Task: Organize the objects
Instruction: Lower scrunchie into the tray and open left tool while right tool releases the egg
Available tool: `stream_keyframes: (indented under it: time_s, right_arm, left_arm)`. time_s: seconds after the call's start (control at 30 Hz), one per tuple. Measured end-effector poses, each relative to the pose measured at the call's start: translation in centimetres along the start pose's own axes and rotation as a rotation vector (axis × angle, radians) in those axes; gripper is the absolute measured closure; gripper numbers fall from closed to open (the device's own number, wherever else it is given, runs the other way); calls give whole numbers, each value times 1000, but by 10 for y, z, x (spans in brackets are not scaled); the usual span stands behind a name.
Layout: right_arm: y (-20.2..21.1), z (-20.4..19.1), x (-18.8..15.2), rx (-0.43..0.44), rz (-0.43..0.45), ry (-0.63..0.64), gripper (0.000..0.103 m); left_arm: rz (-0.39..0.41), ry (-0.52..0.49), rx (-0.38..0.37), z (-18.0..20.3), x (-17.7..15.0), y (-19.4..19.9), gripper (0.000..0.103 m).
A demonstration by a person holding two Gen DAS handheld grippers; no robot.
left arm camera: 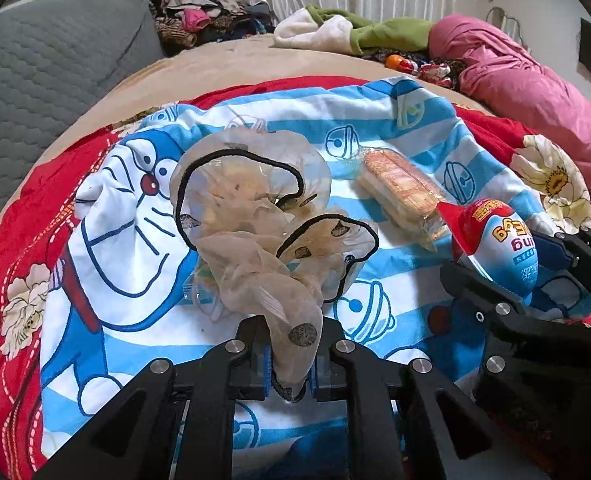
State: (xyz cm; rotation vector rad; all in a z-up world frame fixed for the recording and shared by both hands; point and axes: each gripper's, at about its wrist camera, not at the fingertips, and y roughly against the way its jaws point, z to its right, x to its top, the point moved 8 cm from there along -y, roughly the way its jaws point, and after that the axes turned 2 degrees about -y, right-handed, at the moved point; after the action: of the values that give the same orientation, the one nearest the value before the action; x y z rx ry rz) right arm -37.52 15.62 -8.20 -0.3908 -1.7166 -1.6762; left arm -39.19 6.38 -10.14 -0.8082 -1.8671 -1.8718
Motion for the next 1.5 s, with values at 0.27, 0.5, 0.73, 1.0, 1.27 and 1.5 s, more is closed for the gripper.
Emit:
stream_keyframes:
  time_s: [0.27,0.5,0.73,1.0,1.27,1.5]
  right_arm:
    - [-5,0,-3,1,-21,2,48]
    - [-7,0,-6,-2,-34,0,48]
    - [-7,1,-6,3,-36,-6,48]
    - [-6,1,-6,7,-38,-13,48]
    - [0,3,-3,7,-20,-25,44]
    - [3,5,-2,8,-15,-32,40]
  left_arm:
    - [-6,9,-1,-2,-1,-1,83]
    - [-8,6,5,-3,-1,-2,79]
    - [-13,14,1,-6,-2,-2,69]
    - [-26,19,-11,-7,-3,-2,48]
    - [-29,20,-16,-8,-4,0,44]
    - [-25,28,-9,-12,-1,2,37]
